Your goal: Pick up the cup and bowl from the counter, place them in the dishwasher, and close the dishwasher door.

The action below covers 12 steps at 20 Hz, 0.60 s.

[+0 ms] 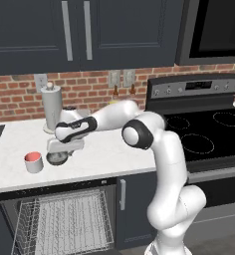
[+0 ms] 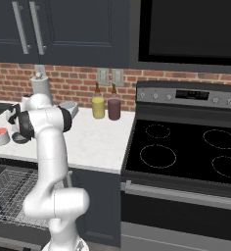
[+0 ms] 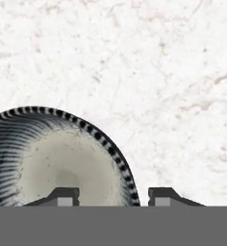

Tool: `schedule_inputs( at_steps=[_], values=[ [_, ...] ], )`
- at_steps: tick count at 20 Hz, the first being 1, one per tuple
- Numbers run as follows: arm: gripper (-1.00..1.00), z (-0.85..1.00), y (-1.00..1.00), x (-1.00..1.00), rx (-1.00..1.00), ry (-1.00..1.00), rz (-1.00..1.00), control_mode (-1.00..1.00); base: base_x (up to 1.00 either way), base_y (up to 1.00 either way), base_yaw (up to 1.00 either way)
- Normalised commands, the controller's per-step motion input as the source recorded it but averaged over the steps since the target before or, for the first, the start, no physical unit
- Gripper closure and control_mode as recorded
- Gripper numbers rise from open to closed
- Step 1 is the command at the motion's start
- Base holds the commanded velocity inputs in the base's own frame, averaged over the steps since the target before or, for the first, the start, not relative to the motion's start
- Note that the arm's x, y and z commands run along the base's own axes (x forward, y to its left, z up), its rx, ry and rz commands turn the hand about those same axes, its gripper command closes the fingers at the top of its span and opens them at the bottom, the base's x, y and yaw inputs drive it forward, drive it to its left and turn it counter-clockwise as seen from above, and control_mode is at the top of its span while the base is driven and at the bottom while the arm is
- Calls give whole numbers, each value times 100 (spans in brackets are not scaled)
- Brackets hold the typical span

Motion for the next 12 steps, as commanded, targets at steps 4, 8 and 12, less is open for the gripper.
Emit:
schedule_inputs(
  at_steps=[4,8,12],
  values=[
    [100,-9,0,0,0,7,0,-100,0,0,0],
    [100,0,-1,-5,0,1,0,-100,0,0,0],
    [100,1,-83,-40,0,0,-8,-100,0,0,0]
  ],
)
